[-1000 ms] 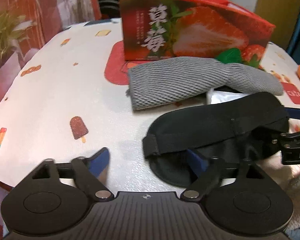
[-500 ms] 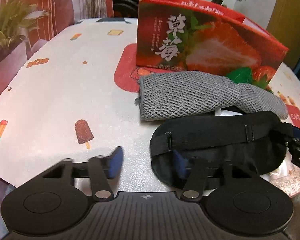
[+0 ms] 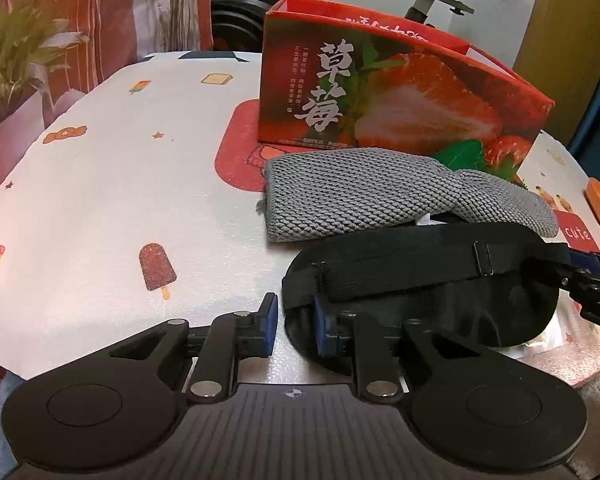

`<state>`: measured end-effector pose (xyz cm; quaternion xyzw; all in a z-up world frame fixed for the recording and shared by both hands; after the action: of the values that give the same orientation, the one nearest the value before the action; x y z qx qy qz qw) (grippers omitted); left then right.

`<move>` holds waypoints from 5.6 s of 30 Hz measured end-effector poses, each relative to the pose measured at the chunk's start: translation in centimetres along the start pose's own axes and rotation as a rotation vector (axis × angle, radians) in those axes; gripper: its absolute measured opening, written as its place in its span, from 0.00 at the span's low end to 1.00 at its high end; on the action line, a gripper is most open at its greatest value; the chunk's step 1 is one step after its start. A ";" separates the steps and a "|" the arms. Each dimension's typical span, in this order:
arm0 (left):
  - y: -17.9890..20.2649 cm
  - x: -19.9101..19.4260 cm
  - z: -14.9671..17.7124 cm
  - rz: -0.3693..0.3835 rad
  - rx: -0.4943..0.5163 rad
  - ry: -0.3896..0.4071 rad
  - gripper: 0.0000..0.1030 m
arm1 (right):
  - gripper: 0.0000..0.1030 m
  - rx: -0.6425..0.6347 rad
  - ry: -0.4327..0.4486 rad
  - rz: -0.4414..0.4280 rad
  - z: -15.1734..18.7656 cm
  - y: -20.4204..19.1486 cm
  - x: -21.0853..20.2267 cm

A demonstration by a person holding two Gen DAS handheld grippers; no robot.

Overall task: Organize soft objects
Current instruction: 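Lift the black eye mask with both grippers, then carry the black eye mask with both grippers over the red box, then lower the eye mask into the red box and open both grippers, then withdraw both grippers from the box and move to the white foil pouch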

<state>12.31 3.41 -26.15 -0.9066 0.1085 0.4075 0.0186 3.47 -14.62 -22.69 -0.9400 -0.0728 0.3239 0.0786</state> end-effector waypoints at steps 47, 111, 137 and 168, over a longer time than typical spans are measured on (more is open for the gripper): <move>0.4 -3.2 -0.1 0.064 0.025 0.201 0.05 | 0.09 0.063 0.131 -0.012 -1.0 1.0 -2.2; 1.9 9.6 -26.3 0.062 0.206 0.222 0.11 | 0.09 -0.018 -0.027 0.107 -25.5 6.2 16.6; 1.4 0.5 -20.0 0.058 0.123 0.274 1.00 | 1.00 -0.092 0.120 0.140 -21.9 3.3 5.3; 2.9 1.3 -2.9 0.004 0.161 0.098 1.00 | 1.00 -0.049 0.022 0.148 -0.7 0.4 1.7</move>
<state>14.64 0.05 -25.06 -0.9207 0.1438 0.3527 0.0852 5.24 -14.73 -23.28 -0.9480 -0.0104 0.3166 0.0322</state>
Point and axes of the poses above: each gripper's, at about its wrist camera, not at the fingertips, and x roughly the way its jaws point, y to its right, z to its underside, the point moved 2 cm from there along x, roughly the way its jaws point, and after that the axes turned 3 degrees about x, right-handed, at the moved point
